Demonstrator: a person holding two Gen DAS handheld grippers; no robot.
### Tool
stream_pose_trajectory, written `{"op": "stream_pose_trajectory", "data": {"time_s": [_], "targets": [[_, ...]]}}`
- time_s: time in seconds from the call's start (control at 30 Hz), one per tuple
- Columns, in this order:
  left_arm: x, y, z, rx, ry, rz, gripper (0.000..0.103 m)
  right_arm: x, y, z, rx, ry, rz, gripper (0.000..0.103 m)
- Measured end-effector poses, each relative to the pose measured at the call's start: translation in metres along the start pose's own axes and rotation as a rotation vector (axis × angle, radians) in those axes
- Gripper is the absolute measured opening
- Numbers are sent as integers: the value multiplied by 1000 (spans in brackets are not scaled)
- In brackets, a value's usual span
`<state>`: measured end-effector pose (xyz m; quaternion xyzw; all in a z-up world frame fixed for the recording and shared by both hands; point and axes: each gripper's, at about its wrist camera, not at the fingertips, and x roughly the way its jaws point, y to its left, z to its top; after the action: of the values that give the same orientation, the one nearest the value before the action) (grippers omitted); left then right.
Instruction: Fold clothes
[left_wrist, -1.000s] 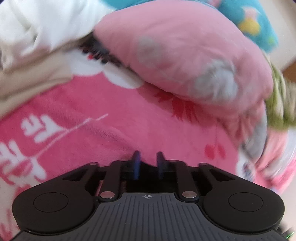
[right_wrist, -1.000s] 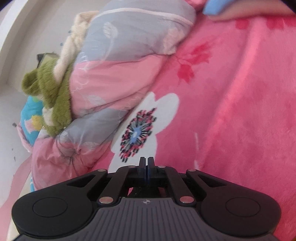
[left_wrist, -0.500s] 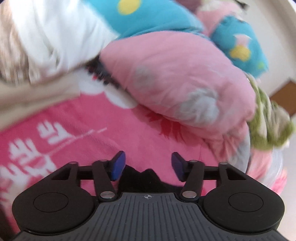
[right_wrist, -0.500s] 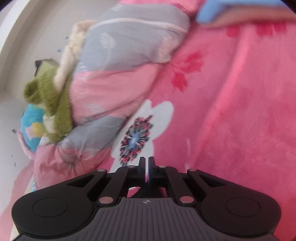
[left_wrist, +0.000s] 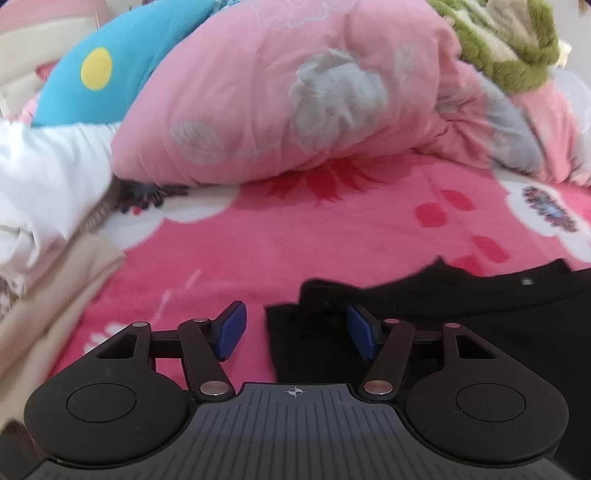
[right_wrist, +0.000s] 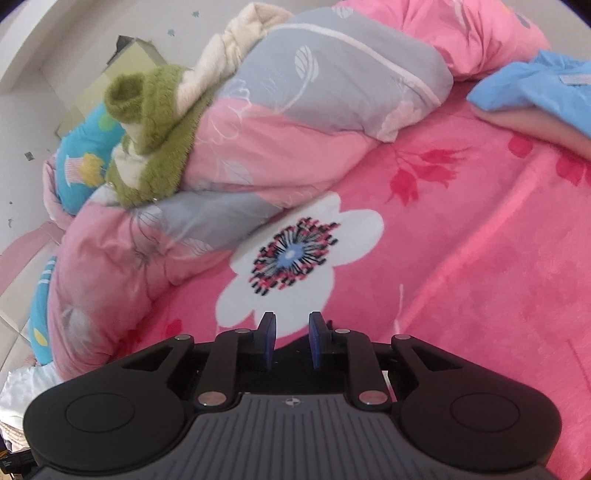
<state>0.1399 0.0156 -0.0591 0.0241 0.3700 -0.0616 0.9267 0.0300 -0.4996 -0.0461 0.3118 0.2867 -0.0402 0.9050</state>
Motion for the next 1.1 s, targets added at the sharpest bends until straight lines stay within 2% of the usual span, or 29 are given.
{"op": "stream_pose_trajectory", "data": {"time_s": [0.1, 0.17, 0.23, 0.3, 0.4, 0.5, 0.6, 0.7, 0.83, 1.1], "targets": [[11, 1, 3, 20, -7, 67, 60, 7, -7, -1, 5, 14, -8, 21], [15, 7, 6, -9, -15, 88, 60, 12, -11, -2, 10, 22, -10, 21], [10, 10, 8, -35, -26, 53, 58, 17, -16, -4, 21, 29, -10, 21], [3, 12, 9, -52, -30, -19, 59, 21, -20, -6, 33, 35, -2, 21], [-6, 8, 9, -27, -31, -86, 60, 24, -23, -7, 41, 40, 7, 21], [-7, -2, 8, 38, -37, -93, 60, 24, -25, -8, 48, 37, 13, 21], [0, -5, 8, 54, -22, -99, 58, 24, -27, -9, 59, 37, 19, 21], [6, -5, 10, 54, -11, -97, 50, 22, -26, -10, 58, 38, 22, 21], [9, -4, 11, 45, -6, -97, 44, 21, -26, -10, 55, 37, 26, 21], [14, -2, 13, 27, 3, -96, 21, 23, -26, -7, 43, 35, 33, 21]]}}
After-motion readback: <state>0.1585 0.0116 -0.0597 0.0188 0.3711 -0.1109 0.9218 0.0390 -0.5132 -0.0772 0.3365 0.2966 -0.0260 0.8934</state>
